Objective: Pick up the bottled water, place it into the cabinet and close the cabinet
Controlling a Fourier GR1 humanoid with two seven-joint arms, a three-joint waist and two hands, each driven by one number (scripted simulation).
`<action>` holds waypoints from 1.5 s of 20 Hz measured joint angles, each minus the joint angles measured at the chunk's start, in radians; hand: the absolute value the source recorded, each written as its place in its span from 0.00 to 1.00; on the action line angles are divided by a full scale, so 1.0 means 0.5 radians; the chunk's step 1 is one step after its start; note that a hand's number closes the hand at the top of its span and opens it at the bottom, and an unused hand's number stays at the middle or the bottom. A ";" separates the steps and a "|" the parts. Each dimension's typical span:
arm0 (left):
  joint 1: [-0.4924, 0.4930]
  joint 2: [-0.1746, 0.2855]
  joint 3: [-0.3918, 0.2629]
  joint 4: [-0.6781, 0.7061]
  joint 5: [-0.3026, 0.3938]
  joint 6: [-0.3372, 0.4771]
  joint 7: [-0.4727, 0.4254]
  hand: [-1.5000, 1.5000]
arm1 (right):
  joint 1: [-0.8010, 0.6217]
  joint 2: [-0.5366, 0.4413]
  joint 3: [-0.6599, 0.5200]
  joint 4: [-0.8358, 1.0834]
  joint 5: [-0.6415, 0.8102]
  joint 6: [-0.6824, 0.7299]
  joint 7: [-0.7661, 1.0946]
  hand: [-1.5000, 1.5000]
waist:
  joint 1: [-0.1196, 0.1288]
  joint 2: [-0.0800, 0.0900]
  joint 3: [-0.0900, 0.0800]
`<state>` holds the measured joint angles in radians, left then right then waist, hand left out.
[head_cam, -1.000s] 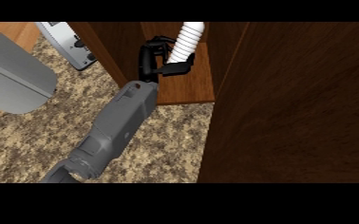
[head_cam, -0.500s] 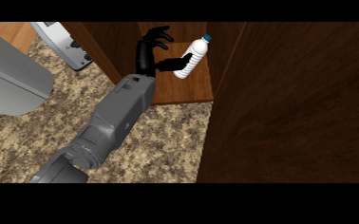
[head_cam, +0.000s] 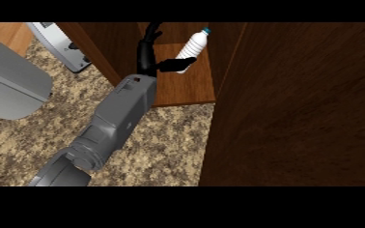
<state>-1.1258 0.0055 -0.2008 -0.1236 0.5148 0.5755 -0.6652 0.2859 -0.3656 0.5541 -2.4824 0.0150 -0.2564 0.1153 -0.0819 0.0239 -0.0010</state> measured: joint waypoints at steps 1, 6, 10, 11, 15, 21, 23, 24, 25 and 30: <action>-0.004 -0.002 0.014 -0.001 0.007 -0.021 -0.013 0.00 | -0.007 0.000 -0.006 -0.001 -0.001 0.000 0.006 0.00 | 0.002 0.001 0.000; -0.066 -0.001 0.023 0.030 -0.011 -0.056 -0.017 0.00 | -0.028 0.012 -0.039 0.008 -0.019 0.014 0.009 0.00 | 0.007 0.003 0.000; -0.079 -0.004 0.032 0.029 -0.020 -0.153 -0.044 0.00 | -0.017 0.008 -0.052 0.004 -0.025 0.027 0.007 0.00 | 0.009 0.002 0.000; -0.078 -0.006 0.040 0.017 -0.017 -0.195 -0.061 0.00 | -0.025 0.010 -0.053 0.003 -0.026 0.027 0.011 0.00 | 0.013 0.001 0.000; -0.079 -0.009 0.056 -0.070 0.009 -0.424 -0.089 0.00 | -0.024 0.016 -0.060 0.006 -0.029 0.028 0.019 0.00 | 0.025 -0.009 0.000; -0.050 -0.011 0.028 -0.230 0.082 -0.687 -0.044 0.00 | -0.008 0.011 -0.090 0.003 -0.031 0.036 0.021 0.00 | 0.047 -0.027 0.001; -0.023 -0.011 0.020 -0.291 0.117 -0.737 -0.018 0.00 | -0.017 0.017 -0.079 0.002 -0.028 0.030 0.040 0.00 | 0.064 -0.033 0.001; 0.008 -0.011 0.004 -0.343 0.139 -0.754 -0.001 0.00 | -0.016 0.018 -0.079 0.003 -0.027 0.029 0.051 0.00 | 0.075 -0.038 0.001; 0.045 -0.011 -0.027 -0.407 0.172 -0.747 0.013 0.00 | 0.000 0.020 -0.072 0.006 -0.025 0.030 0.035 0.00 | 0.078 -0.041 0.001; 0.294 -0.011 -0.188 -0.752 0.260 -0.751 0.080 1.00 | -0.022 0.027 -0.053 -0.001 -0.015 0.009 0.081 0.00 | 0.125 -0.057 0.001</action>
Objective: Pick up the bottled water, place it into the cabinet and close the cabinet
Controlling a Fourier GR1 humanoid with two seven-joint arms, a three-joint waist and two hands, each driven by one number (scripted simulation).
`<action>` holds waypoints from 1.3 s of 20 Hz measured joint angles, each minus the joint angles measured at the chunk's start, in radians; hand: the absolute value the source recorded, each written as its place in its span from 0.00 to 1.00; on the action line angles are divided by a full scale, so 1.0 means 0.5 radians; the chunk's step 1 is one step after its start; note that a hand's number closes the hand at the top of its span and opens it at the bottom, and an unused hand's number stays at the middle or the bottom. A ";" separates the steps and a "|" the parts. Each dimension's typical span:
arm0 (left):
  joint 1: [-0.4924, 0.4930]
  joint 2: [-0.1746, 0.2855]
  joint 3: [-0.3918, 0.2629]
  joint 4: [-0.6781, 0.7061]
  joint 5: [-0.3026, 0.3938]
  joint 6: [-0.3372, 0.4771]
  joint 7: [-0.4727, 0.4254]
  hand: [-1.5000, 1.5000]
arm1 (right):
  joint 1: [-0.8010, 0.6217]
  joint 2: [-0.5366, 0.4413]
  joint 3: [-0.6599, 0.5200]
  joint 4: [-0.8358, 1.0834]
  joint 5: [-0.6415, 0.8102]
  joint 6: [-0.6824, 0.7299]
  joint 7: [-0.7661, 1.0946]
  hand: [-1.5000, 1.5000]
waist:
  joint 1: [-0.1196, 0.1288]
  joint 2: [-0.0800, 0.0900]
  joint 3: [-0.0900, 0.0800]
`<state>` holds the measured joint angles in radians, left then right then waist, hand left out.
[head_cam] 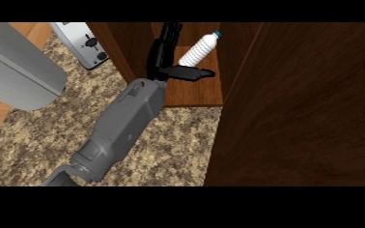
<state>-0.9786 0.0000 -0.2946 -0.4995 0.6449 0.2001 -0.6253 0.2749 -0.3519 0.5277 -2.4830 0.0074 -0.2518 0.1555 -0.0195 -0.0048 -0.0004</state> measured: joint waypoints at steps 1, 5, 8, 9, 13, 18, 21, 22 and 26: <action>0.077 0.001 -0.031 -0.076 -0.001 0.001 0.010 1.00 | 0.012 -0.003 0.001 -0.001 0.001 -0.003 -0.006 0.00 | 0.012 -0.004 0.000; 0.342 0.031 -0.122 -0.432 -0.024 0.045 0.102 1.00 | -0.001 -0.027 0.019 -0.005 0.012 -0.010 0.016 0.00 | 0.049 -0.013 0.000; 0.548 0.071 -0.193 -0.697 -0.055 0.081 0.164 1.00 | -0.045 -0.085 0.007 -0.003 0.021 0.014 0.059 1.00 | 0.070 -0.015 0.000; 0.617 0.098 -0.212 -0.778 -0.061 0.089 0.187 1.00 | -0.043 -0.120 0.015 -0.004 0.024 0.034 0.069 1.00 | 0.073 -0.017 0.000; 0.899 0.187 -0.309 -1.117 -0.096 0.127 0.270 1.00 | -0.101 -0.227 0.082 0.001 0.035 0.126 0.153 1.00 | 0.088 -0.018 0.000; 1.258 0.352 -0.354 -1.555 -0.138 0.162 0.335 1.00 | -0.218 -0.206 0.235 0.003 0.037 0.184 0.345 1.00 | 0.079 -0.008 0.000; 1.484 0.487 -0.364 -1.853 -0.146 0.168 0.381 1.00 | -0.260 -0.143 0.338 0.000 0.035 0.170 0.443 1.00 | 0.080 -0.009 -0.001; 1.570 0.516 -0.373 -1.930 -0.150 0.162 0.371 1.00 | -0.290 -0.106 0.376 0.018 0.052 0.156 0.468 1.00 | 0.079 -0.008 -0.001; 1.809 0.661 -0.330 -2.209 -0.140 0.143 0.393 1.00 | -0.443 0.029 0.487 0.061 0.130 0.118 0.650 1.00 | 0.076 -0.006 -0.002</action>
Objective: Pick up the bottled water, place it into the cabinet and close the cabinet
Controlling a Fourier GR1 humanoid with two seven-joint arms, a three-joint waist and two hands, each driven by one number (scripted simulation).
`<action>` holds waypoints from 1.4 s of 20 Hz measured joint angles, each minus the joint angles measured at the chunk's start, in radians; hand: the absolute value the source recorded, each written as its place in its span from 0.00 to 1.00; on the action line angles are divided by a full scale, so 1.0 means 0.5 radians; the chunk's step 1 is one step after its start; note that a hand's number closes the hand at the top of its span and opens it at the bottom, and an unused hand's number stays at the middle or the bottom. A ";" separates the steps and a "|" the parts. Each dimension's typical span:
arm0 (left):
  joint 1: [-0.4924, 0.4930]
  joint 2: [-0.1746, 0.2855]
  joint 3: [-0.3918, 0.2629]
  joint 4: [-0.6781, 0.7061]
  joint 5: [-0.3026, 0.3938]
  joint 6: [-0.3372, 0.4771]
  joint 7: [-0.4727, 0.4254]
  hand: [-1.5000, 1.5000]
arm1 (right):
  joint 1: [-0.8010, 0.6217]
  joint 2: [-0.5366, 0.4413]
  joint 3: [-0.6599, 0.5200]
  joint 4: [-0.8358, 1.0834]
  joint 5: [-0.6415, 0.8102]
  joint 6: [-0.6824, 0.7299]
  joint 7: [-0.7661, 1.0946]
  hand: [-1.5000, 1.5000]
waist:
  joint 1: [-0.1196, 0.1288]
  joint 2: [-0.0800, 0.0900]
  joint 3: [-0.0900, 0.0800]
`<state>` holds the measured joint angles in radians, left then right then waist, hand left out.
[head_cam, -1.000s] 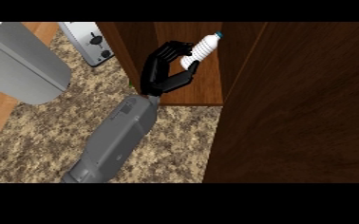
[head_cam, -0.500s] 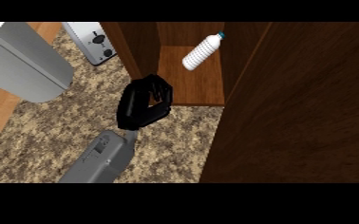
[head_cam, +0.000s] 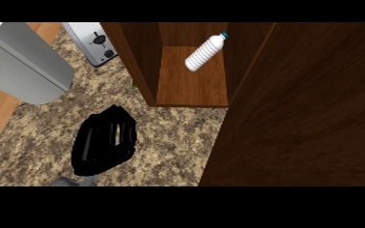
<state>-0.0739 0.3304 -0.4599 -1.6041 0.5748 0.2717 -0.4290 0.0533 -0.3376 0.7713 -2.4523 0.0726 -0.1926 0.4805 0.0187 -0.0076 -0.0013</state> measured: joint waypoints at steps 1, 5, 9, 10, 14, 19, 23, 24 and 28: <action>0.062 0.026 0.013 -0.050 0.002 -0.013 -0.011 1.00 | -0.038 0.045 0.035 0.022 0.024 -0.009 0.043 1.00 | -0.002 0.001 0.000; 0.225 0.120 0.100 -0.168 0.049 -0.100 -0.047 1.00 | -0.236 0.258 0.182 0.107 0.143 -0.024 0.240 1.00 | -0.003 0.004 -0.001; 0.325 0.176 0.190 -0.230 0.088 -0.151 -0.058 1.00 | -0.422 0.343 0.273 0.205 0.204 -0.063 0.336 1.00 | -0.002 0.007 -0.001; 0.347 0.199 0.224 -0.250 0.114 -0.176 -0.056 1.00 | -0.460 0.320 0.291 0.204 0.228 -0.070 0.362 1.00 | 0.000 0.006 -0.002; 0.457 0.229 0.249 -0.277 0.115 -0.235 -0.106 1.00 | -0.636 0.247 0.331 0.215 0.312 -0.139 0.387 1.00 | 0.019 0.005 -0.004; 0.547 0.301 0.340 -0.307 0.174 -0.340 -0.137 1.00 | -0.826 0.219 0.300 0.258 0.303 -0.277 0.446 1.00 | 0.044 0.012 -0.006; 0.604 0.353 0.404 -0.314 0.211 -0.417 -0.153 1.00 | -0.945 0.252 0.209 0.341 0.239 -0.401 0.481 1.00 | 0.062 0.020 -0.006; 0.618 0.366 0.423 -0.306 0.220 -0.444 -0.167 1.00 | -1.000 0.319 0.164 0.436 0.223 -0.428 0.475 1.00 | 0.069 0.022 -0.005; 0.648 0.416 0.489 -0.283 0.258 -0.546 -0.181 1.00 | -1.300 0.539 -0.089 0.856 0.065 -0.513 0.430 1.00 | 0.071 0.029 -0.003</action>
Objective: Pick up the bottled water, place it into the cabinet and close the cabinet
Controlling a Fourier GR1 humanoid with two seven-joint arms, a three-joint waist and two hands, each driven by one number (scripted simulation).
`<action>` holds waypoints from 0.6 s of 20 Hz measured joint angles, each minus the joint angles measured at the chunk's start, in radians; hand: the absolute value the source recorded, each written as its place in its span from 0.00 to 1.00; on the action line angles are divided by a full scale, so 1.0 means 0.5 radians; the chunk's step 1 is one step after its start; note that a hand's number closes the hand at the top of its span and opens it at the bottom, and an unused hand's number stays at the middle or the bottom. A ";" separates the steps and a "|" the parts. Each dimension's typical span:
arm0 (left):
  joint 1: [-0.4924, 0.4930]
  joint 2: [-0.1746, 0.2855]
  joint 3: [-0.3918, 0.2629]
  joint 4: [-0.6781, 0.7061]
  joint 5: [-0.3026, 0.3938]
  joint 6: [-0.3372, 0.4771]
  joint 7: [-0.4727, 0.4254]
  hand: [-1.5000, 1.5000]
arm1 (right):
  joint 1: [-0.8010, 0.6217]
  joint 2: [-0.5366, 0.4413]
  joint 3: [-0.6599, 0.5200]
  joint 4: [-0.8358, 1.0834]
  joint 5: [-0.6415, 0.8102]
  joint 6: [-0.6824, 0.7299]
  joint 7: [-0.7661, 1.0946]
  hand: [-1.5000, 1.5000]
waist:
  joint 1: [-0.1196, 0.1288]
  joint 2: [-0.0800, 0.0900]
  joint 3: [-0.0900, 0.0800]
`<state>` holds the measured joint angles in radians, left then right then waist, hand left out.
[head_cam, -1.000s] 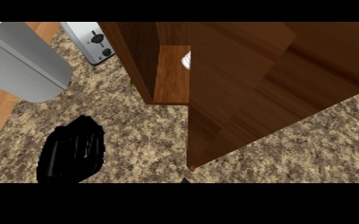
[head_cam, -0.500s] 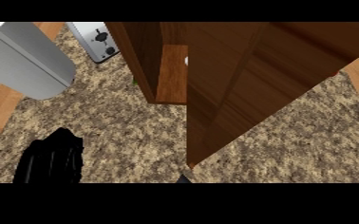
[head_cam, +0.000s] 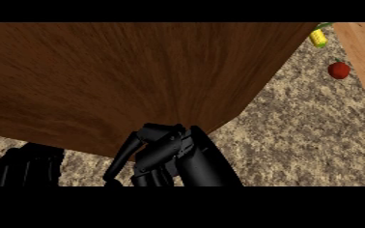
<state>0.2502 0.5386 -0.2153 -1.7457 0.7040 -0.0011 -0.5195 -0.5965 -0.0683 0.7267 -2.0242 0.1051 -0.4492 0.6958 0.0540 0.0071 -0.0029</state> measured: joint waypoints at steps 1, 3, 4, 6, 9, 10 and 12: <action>0.007 0.023 0.027 0.008 0.018 -0.035 -0.002 1.00 | -0.061 0.030 -0.085 0.106 -0.070 0.025 -0.035 1.00 | 0.004 0.004 0.000; 0.036 0.047 0.060 -0.017 0.038 -0.059 0.009 1.00 | -0.177 0.071 -0.217 0.317 -0.224 0.057 -0.118 1.00 | 0.005 0.005 0.002; 0.052 0.050 0.069 -0.003 0.042 -0.087 0.000 1.00 | -0.224 0.085 -0.278 0.416 -0.304 0.081 -0.157 1.00 | 0.001 0.005 0.003; 0.075 0.056 0.089 -0.018 0.039 -0.104 -0.009 1.00 | -0.295 0.103 -0.415 0.609 -0.459 0.170 -0.245 1.00 | -0.005 0.005 0.004; 0.155 0.088 0.145 -0.026 0.071 -0.184 -0.021 1.00 | -0.390 0.103 -0.619 0.891 -0.607 0.346 -0.387 1.00 | -0.020 0.001 0.005; 0.172 0.099 0.170 -0.048 0.088 -0.189 -0.008 1.00 | -0.376 0.089 -0.660 0.969 -0.643 0.417 -0.464 1.00 | -0.026 -0.001 0.005; 0.190 0.107 0.197 -0.029 0.092 -0.232 -0.019 1.00 | -0.416 0.086 -0.735 1.128 -0.704 0.554 -0.605 1.00 | -0.028 -0.020 0.005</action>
<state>0.3453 0.5918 -0.1168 -1.7603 0.7501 -0.1173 -0.5289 -0.8046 -0.0254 0.3593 -1.4601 -0.2469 -0.1723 0.3933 0.0399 -0.0028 -0.0005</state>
